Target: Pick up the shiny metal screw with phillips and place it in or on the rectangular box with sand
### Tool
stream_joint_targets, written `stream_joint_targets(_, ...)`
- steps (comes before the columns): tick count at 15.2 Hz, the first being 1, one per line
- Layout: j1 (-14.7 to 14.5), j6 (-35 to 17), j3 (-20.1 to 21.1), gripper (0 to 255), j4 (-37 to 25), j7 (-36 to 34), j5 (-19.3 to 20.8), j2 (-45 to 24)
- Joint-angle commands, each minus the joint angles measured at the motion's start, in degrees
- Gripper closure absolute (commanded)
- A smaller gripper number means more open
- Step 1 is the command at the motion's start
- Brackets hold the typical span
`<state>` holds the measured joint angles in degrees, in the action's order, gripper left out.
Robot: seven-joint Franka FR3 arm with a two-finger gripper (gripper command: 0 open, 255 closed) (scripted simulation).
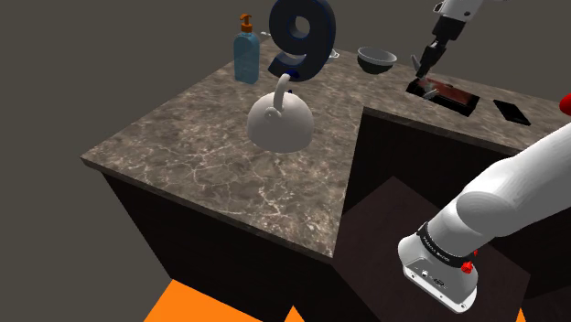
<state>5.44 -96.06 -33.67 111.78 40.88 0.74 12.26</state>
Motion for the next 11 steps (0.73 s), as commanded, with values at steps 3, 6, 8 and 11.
stream_joint_targets(3,1.17,1.70,-3.46,255,-5.57,5.35,-1.84,-4.92)
stream_joint_targets(6,2.92,3.11,-6.80,255,-11.32,11.14,-4.80,-10.93)
stream_joint_targets(8,4.75,4.39,-8.67,255,-15.66,15.14,-7.38,-15.48)
stream_joint_targets(11,8.81,6.97,-10.61,255,-23.07,20.96,-11.92,-22.93)
